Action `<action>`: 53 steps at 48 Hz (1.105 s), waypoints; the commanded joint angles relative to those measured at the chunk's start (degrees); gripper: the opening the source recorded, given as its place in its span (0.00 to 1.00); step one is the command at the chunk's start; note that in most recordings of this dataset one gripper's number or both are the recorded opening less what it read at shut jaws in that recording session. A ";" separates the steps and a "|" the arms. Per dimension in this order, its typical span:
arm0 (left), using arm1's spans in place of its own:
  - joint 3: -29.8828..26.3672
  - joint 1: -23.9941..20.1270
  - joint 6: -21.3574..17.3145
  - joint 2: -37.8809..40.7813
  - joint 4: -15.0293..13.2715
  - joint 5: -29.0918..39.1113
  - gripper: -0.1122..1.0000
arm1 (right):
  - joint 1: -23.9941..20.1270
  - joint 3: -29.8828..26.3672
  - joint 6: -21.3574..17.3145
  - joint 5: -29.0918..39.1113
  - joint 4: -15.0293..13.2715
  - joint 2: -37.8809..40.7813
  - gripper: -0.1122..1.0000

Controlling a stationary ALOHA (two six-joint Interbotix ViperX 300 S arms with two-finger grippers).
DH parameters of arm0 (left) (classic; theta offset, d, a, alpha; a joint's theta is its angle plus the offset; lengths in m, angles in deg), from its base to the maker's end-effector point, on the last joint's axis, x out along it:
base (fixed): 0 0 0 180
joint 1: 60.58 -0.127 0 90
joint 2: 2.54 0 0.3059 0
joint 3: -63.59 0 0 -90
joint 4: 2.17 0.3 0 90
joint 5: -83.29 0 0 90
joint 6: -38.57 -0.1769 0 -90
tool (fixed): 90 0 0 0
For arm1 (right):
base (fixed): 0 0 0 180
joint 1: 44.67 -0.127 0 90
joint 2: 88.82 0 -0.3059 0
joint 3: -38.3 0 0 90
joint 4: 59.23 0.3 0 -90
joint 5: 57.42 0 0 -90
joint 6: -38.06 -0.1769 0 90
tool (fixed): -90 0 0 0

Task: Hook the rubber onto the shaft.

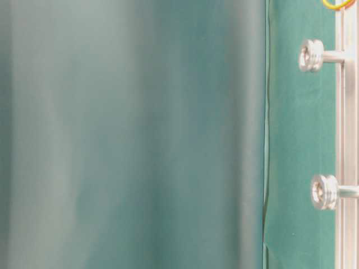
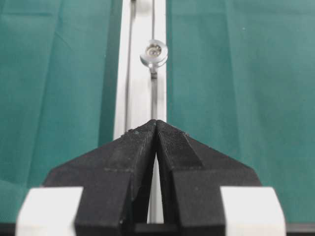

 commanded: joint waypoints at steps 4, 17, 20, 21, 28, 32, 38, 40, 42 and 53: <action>-1.58 0.00 -0.09 0.18 0.18 -0.26 0.10 | 0.00 -2.20 -0.26 0.53 -0.09 1.23 0.12; -1.58 0.09 -0.09 0.18 0.18 -0.26 0.10 | 0.00 -2.37 -0.44 0.97 -0.53 2.46 0.12; -1.67 0.00 -0.09 0.18 0.18 -0.26 0.10 | 0.00 -2.37 -0.44 0.97 -0.53 2.55 0.12; -1.67 0.00 -0.09 0.18 0.18 -0.26 0.10 | 0.00 -2.37 -0.44 1.14 -0.53 2.64 0.12; -1.67 0.00 -0.09 0.18 0.18 -0.26 0.10 | 0.00 -2.46 -0.53 2.46 -0.44 2.72 0.12; -1.67 0.09 -0.09 0.18 0.18 -0.26 0.10 | 0.00 -2.64 -0.53 3.08 -0.35 2.72 0.12; -1.67 0.09 -0.09 0.18 0.18 -0.26 0.10 | 0.00 -2.99 -0.53 3.43 -0.44 2.72 0.13; -1.67 0.00 -0.09 0.18 0.18 -0.26 0.10 | 0.00 -3.08 -0.53 3.43 -0.44 2.72 0.13; -1.67 0.09 -0.09 0.18 0.18 -0.26 0.10 | 0.00 -2.99 -0.53 3.43 -0.44 2.72 0.13; -1.67 0.09 -0.09 0.18 0.18 -0.26 0.10 | 0.00 -2.99 -0.44 3.43 -0.62 2.72 0.33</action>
